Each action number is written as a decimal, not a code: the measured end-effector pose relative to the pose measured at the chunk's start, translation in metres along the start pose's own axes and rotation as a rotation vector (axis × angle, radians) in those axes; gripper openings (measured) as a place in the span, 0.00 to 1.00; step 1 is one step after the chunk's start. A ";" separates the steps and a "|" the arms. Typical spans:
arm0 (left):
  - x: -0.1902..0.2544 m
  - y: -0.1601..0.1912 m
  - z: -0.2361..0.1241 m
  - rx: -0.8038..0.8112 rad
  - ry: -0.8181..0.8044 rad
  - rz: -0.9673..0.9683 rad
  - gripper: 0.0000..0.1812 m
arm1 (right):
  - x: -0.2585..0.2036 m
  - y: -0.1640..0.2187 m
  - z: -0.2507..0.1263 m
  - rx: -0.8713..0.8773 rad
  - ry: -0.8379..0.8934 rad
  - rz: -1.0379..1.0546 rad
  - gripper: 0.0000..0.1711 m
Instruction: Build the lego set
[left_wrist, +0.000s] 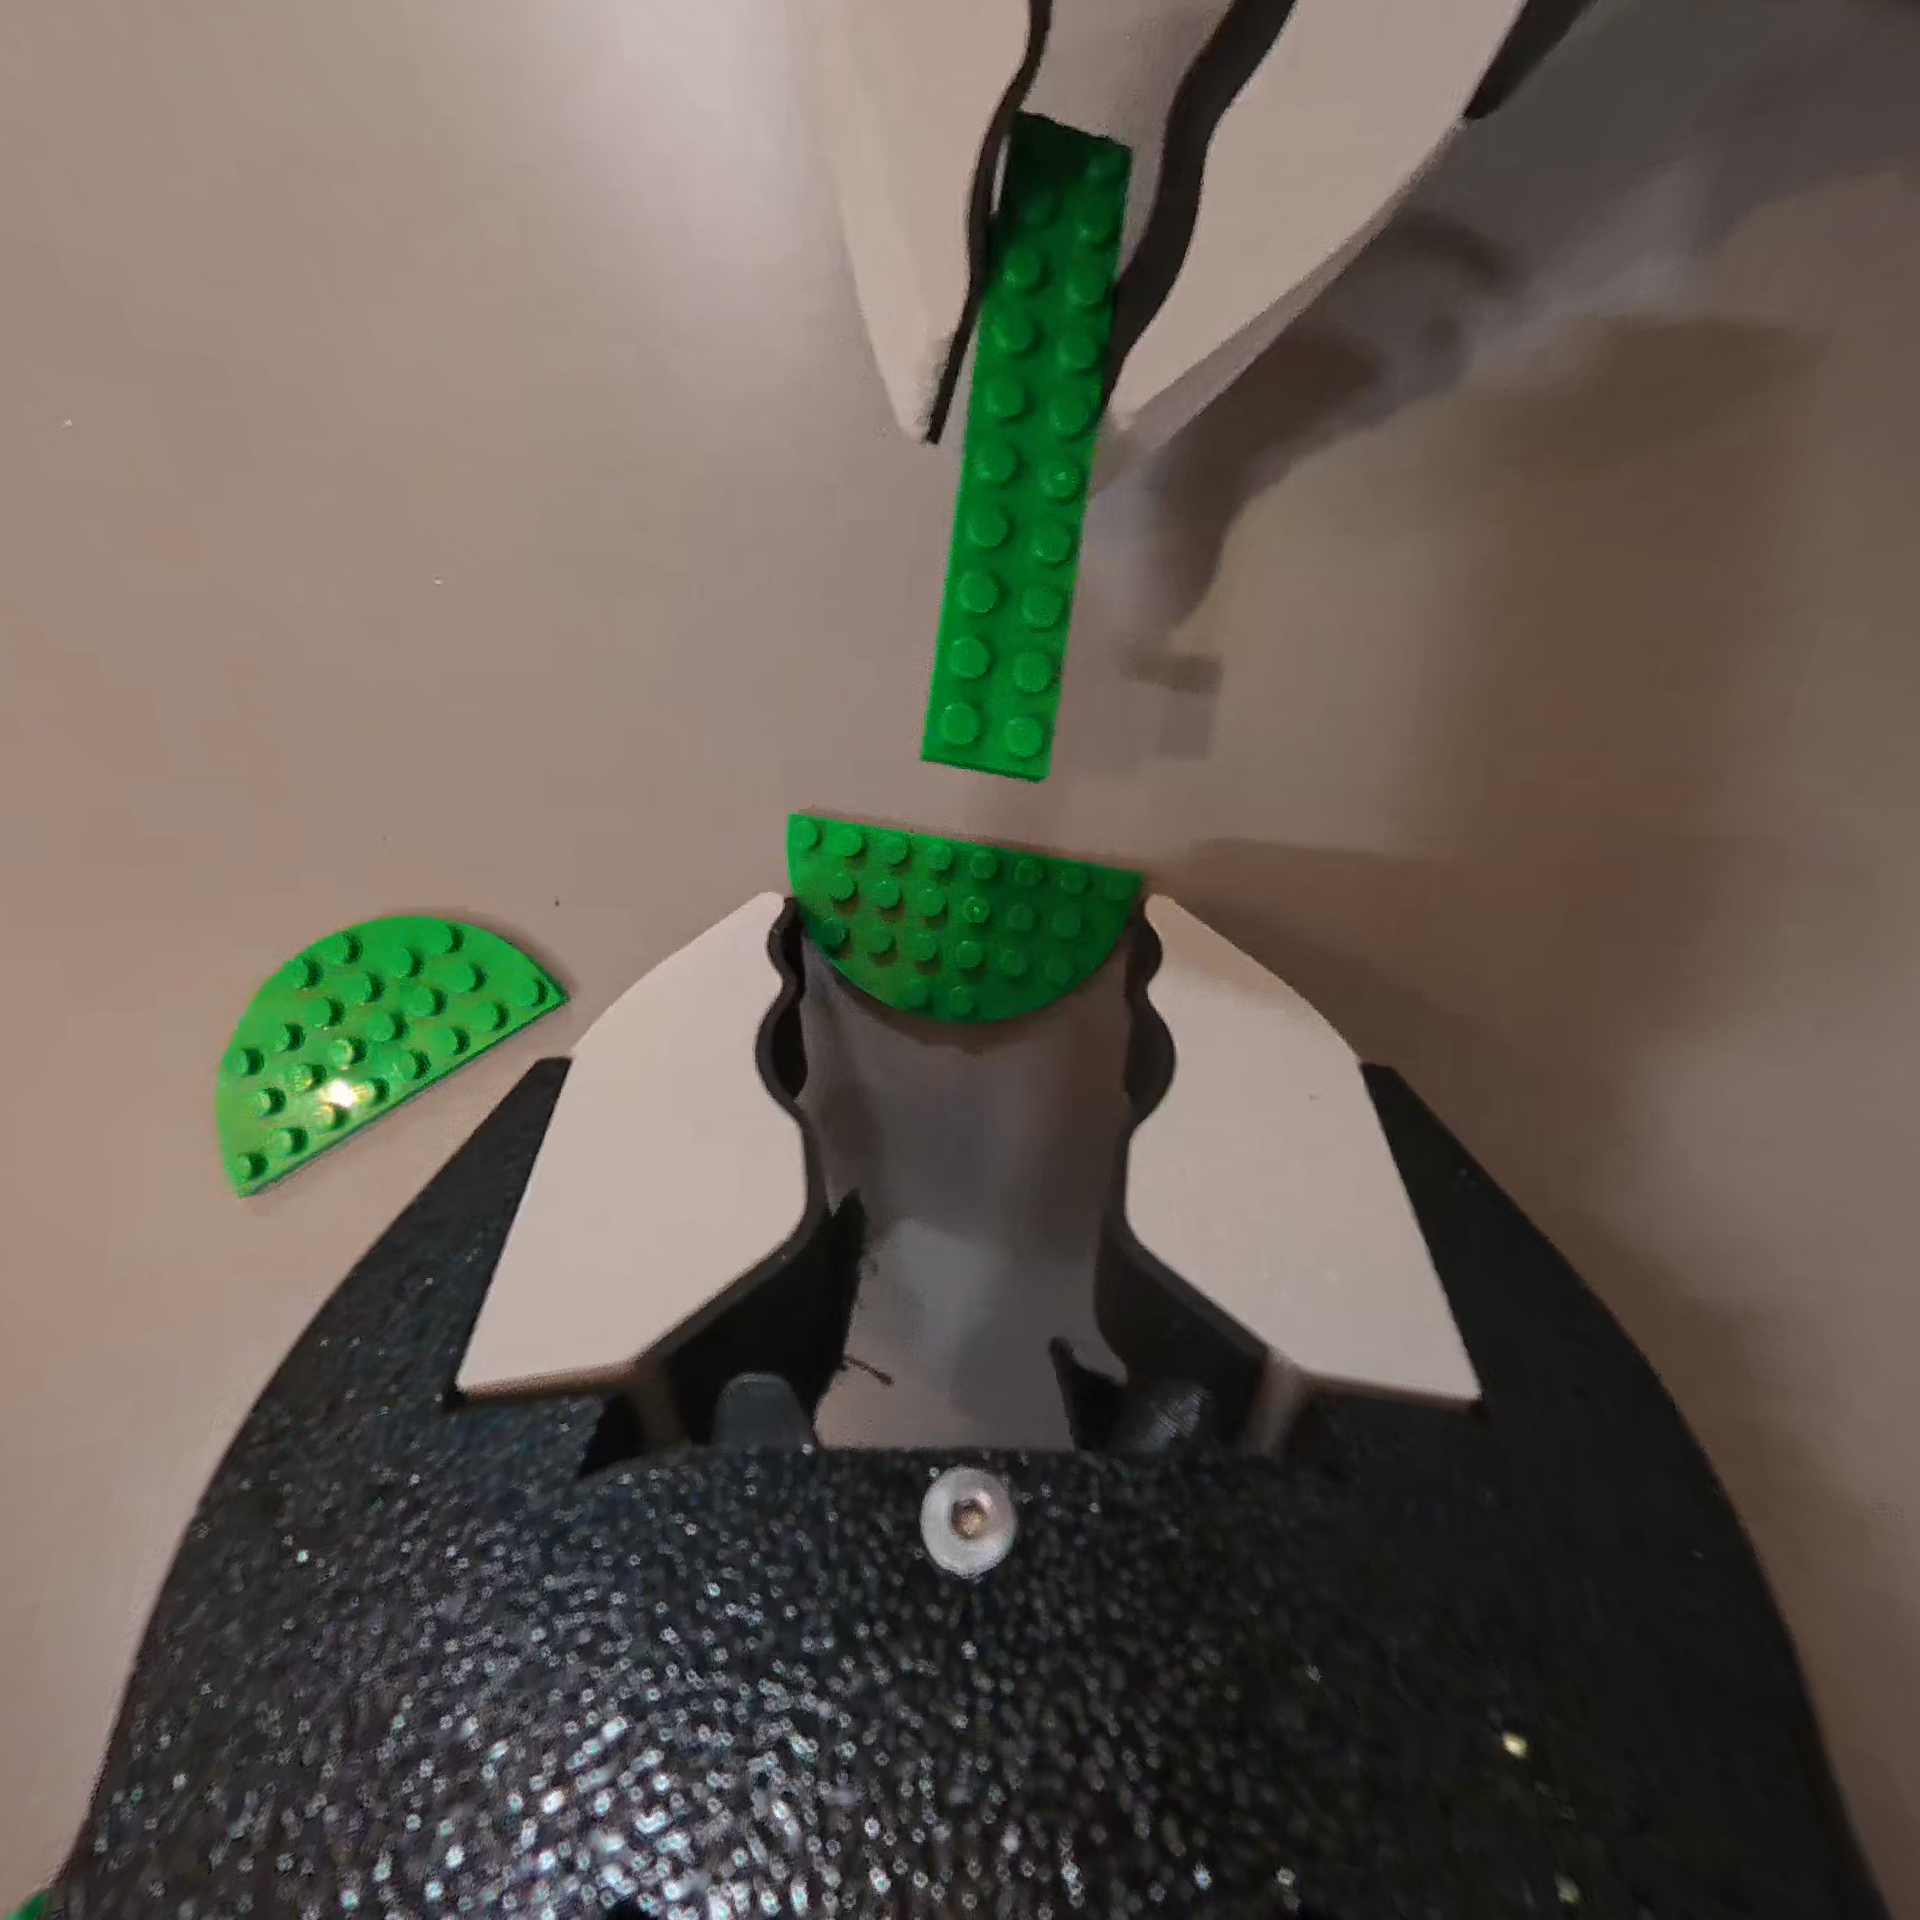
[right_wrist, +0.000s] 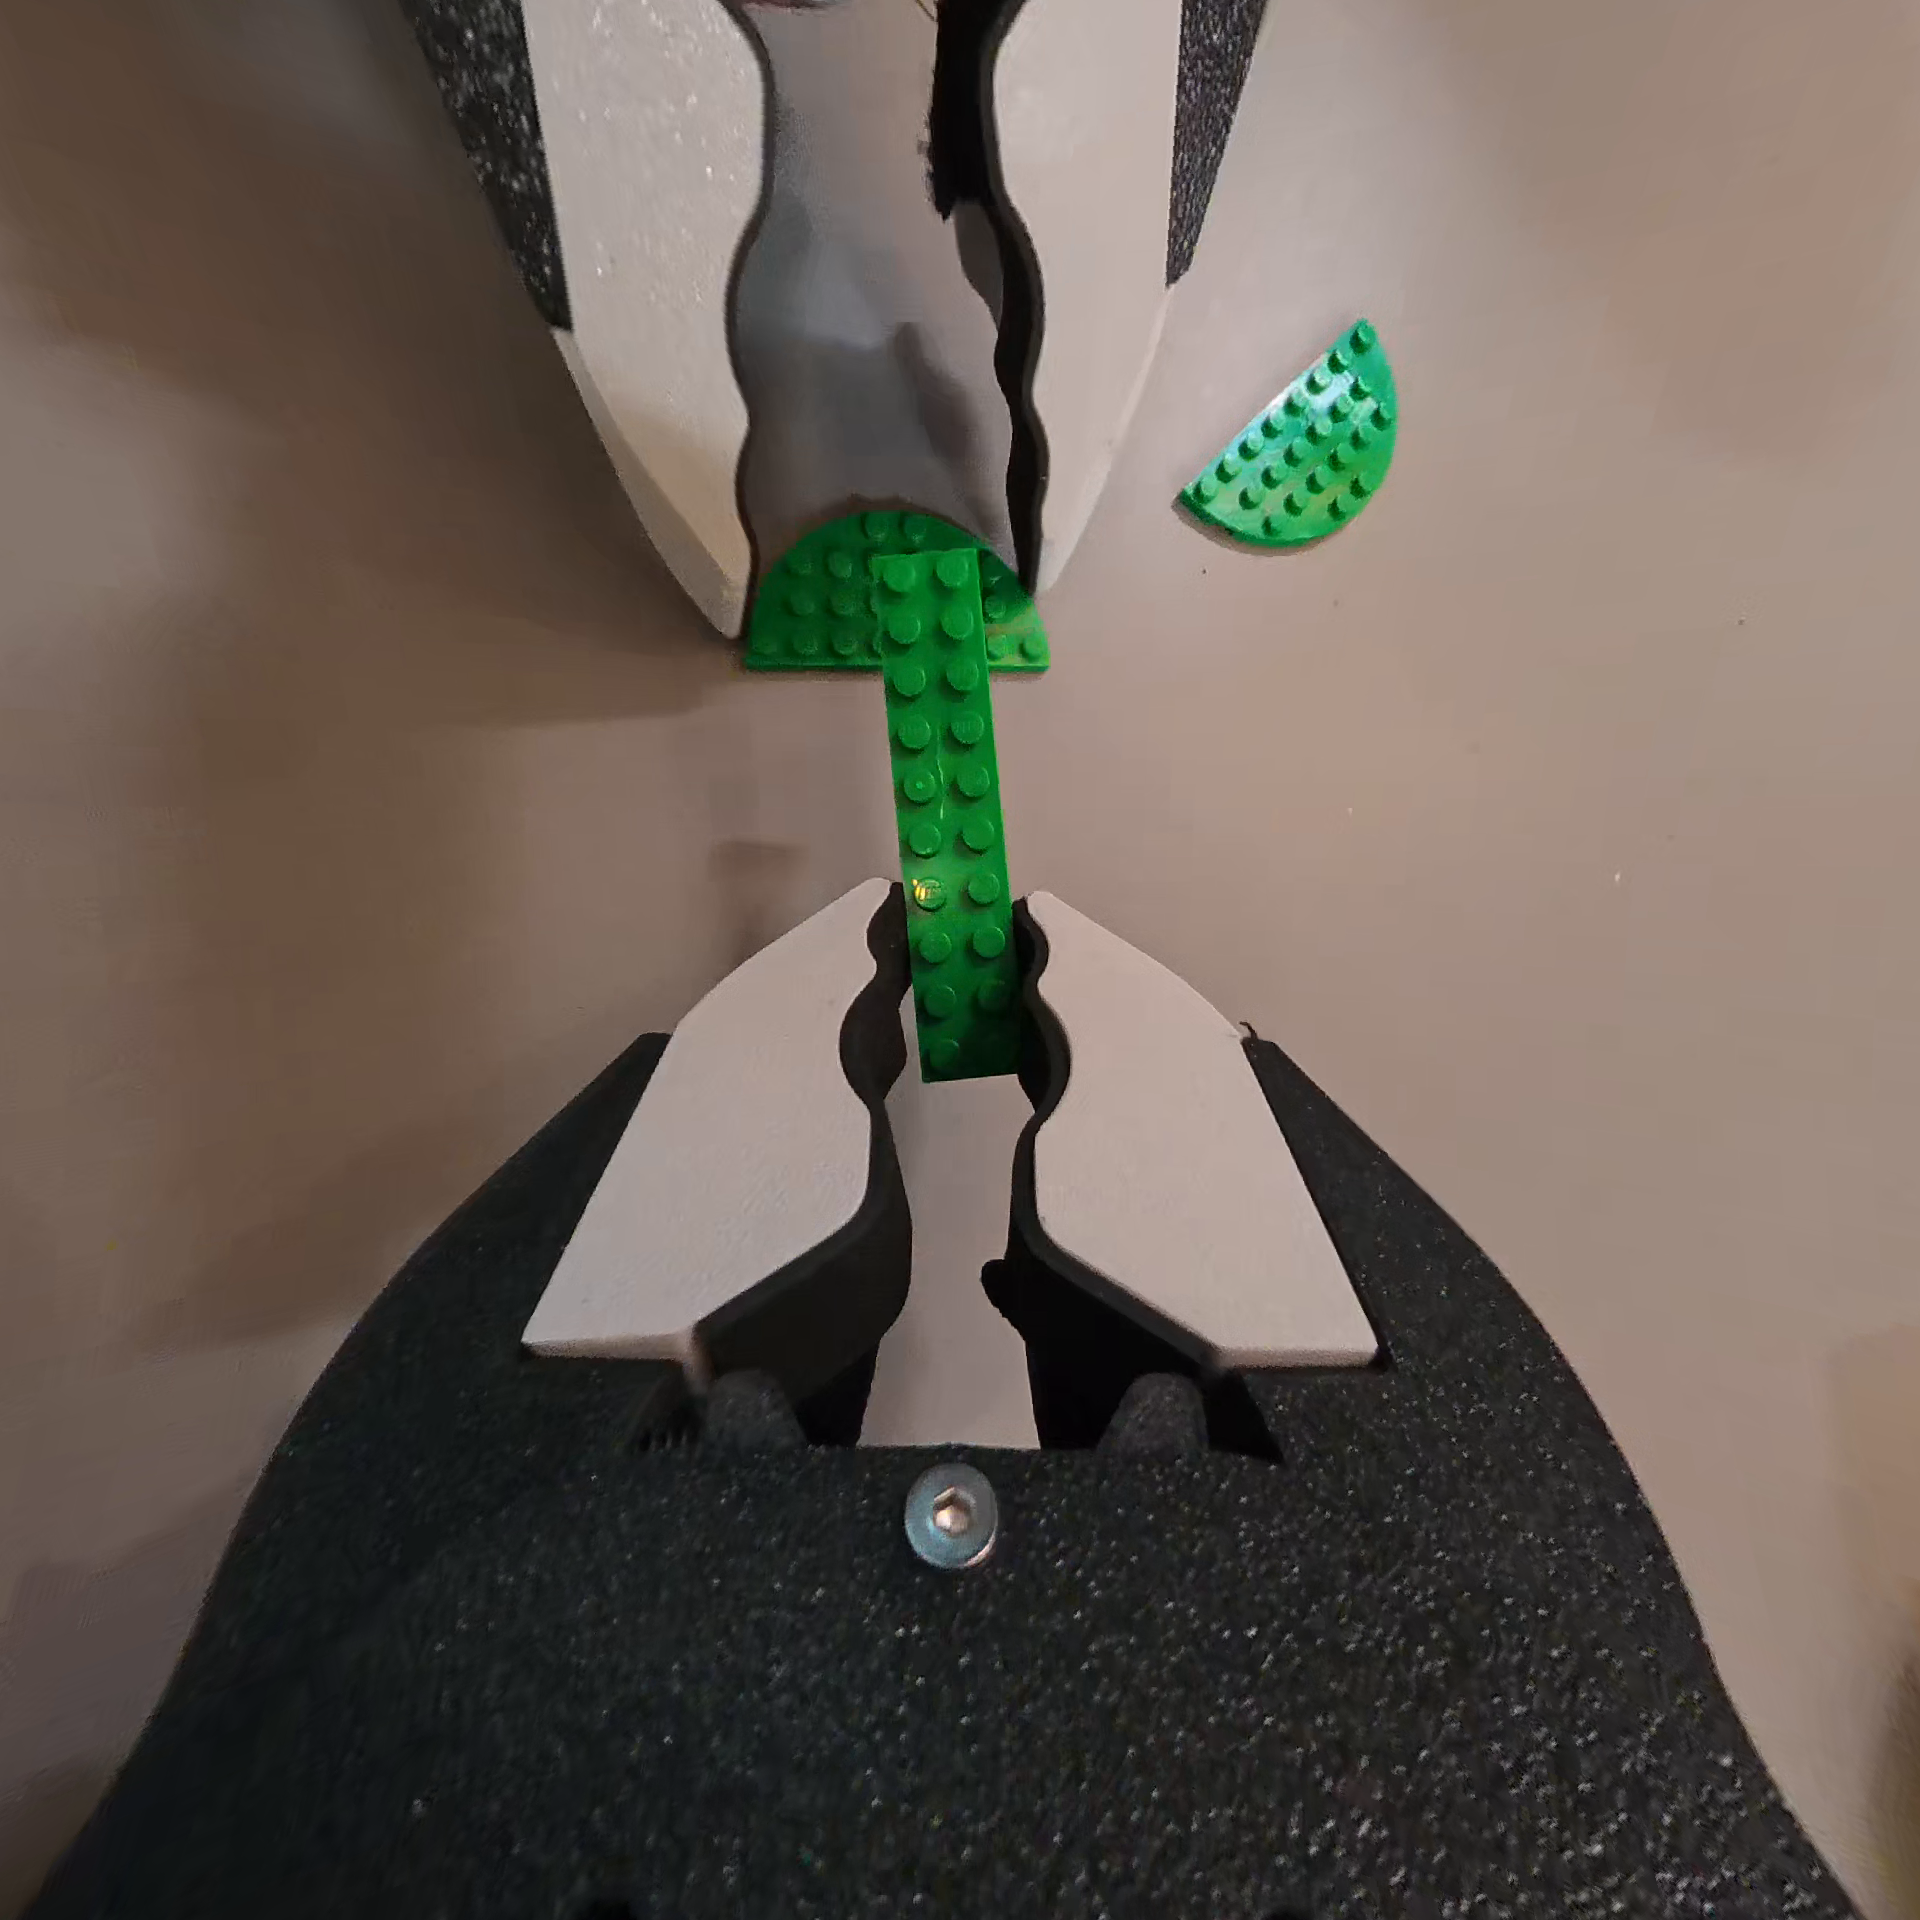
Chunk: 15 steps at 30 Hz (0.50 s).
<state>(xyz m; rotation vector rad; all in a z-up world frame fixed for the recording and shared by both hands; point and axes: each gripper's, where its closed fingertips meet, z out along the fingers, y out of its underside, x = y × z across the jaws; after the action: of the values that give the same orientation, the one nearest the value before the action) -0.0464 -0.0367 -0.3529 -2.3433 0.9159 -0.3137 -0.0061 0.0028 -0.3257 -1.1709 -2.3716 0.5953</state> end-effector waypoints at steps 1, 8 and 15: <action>0.001 -0.002 0.001 -0.001 -0.008 -0.017 0.33 | 0.000 0.001 -0.001 0.003 0.000 0.005 0.10; -0.013 -0.015 0.000 0.081 -0.175 -0.159 0.37 | -0.003 0.003 -0.004 0.058 -0.047 0.053 0.10; -0.032 -0.024 -0.043 0.373 -0.395 -0.099 0.38 | 0.006 0.013 -0.007 0.046 0.009 0.062 0.10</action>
<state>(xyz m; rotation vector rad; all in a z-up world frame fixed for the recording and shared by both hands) -0.0749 -0.0197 -0.3043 -2.0064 0.5019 -0.0476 0.0023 0.0159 -0.3261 -1.2278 -2.3086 0.6601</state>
